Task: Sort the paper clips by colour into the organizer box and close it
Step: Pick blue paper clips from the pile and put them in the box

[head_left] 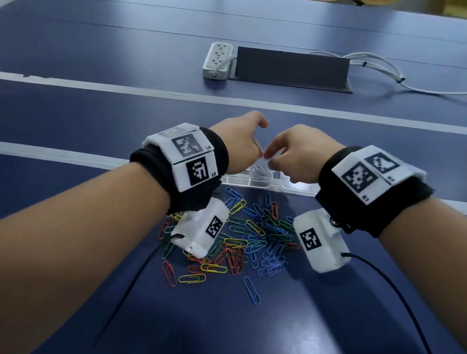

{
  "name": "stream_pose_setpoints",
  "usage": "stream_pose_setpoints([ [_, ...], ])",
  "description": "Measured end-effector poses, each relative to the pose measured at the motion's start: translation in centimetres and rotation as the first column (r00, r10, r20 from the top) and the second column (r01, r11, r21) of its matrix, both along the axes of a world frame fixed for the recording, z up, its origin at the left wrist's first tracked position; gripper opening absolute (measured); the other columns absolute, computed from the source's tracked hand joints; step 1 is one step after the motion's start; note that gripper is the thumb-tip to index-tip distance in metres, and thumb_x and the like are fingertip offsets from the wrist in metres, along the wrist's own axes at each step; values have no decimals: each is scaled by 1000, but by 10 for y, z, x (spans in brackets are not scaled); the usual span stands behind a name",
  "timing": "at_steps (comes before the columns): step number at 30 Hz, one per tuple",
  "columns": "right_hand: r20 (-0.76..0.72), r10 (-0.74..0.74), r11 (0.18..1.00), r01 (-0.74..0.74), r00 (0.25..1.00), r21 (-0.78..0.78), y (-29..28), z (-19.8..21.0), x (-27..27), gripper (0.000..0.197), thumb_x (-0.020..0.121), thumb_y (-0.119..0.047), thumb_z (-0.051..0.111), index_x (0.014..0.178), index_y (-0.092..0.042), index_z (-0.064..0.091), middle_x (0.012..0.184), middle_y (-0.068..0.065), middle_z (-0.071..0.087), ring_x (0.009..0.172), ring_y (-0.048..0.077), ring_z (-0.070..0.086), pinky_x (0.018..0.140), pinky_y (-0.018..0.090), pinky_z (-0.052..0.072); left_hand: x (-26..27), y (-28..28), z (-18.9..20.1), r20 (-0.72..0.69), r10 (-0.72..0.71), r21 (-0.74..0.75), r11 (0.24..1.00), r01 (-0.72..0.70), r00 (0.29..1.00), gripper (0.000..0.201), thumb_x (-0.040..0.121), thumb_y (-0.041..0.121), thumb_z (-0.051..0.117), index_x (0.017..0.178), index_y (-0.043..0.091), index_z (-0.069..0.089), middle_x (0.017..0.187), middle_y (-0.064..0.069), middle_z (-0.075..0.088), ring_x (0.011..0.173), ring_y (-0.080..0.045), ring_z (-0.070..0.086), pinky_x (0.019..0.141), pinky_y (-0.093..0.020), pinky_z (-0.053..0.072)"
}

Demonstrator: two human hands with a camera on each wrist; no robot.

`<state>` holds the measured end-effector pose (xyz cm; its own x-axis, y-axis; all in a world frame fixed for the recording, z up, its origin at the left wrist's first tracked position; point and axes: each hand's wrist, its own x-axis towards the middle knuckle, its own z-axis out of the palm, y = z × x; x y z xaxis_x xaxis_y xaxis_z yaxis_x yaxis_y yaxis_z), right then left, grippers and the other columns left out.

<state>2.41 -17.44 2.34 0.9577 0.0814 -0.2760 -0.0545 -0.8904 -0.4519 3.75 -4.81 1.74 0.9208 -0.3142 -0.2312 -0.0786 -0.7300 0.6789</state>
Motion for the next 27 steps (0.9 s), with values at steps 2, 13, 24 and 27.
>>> stream_pose_setpoints([
  [2, 58, 63, 995, -59, 996, -76, 3, -3, -3, 27, 87, -20, 55, 109, -27, 70, 109, 2, 69, 96, 21, 62, 82, 23, 43, -1, 5, 2, 26, -4, 2, 1000, 4, 1000, 55, 84, -4, 35, 135, 18, 36, 100, 0, 66, 84, -23, 60, 74, -31, 49],
  [13, 122, 154, 972, -128, 981, -195, 10, -10, -1, 27, 85, -14, 54, 103, -21, 72, 113, 7, 69, 104, 29, 63, 92, 35, 51, -14, 44, -1, 151, -31, 72, 997, 20, 988, 38, 88, 5, 43, 122, 19, 50, 95, 3, 66, 69, -8, 53, 62, -19, 39],
  [24, 137, 200, 972, -178, 970, -156, 10, -4, -22, 23, 83, -11, 56, 92, -15, 76, 94, 8, 75, 91, 26, 67, 84, 32, 54, -35, 64, -2, 119, -262, 438, 879, 187, 958, 12, 83, 24, 63, 93, 20, 69, 83, 6, 66, 83, -13, 63, 80, -24, 48],
  [27, 75, 196, 958, -175, 978, -227, 14, -13, -21, 17, 82, -15, 59, 87, -11, 75, 85, 11, 72, 83, 30, 67, 74, 32, 55, -36, 64, -5, 123, -267, 486, 856, 176, 956, 14, 84, 19, 61, 93, 20, 71, 88, 3, 66, 90, -16, 63, 80, -22, 45],
])
